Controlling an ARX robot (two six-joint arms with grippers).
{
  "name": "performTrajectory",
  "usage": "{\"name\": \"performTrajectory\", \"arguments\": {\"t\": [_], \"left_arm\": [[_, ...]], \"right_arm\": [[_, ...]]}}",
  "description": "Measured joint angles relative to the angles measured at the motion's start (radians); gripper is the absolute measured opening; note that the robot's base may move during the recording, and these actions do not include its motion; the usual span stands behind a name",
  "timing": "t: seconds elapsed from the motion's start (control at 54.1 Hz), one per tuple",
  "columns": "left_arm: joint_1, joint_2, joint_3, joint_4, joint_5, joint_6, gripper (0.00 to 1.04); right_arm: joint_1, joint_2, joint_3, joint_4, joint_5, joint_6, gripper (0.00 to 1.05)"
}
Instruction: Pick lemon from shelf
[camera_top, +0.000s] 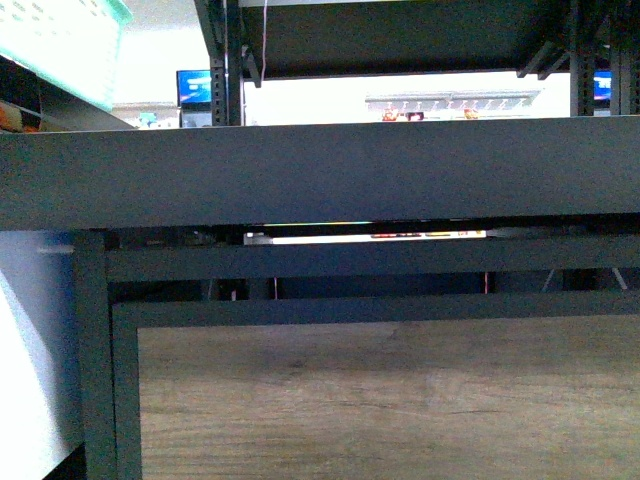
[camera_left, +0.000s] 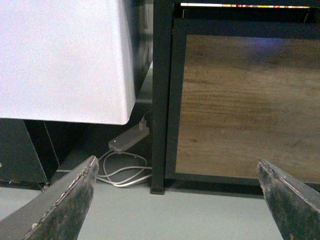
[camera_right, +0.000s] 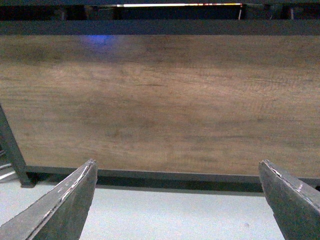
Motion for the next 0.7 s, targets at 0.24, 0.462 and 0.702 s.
{"name": "performTrajectory", "arguments": {"t": [0.24, 0.462, 0.702], "left_arm": [[0.0, 0.0, 0.0, 0.0, 0.0, 0.0, 0.97], [0.0, 0.0, 0.0, 0.0, 0.0, 0.0, 0.97], [0.0, 0.002, 0.0, 0.0, 0.0, 0.0, 0.97]], "right_arm": [[0.0, 0.0, 0.0, 0.0, 0.001, 0.0, 0.97], [0.0, 0.0, 0.0, 0.0, 0.0, 0.0, 0.97], [0.0, 0.001, 0.0, 0.0, 0.0, 0.0, 0.97]]}}
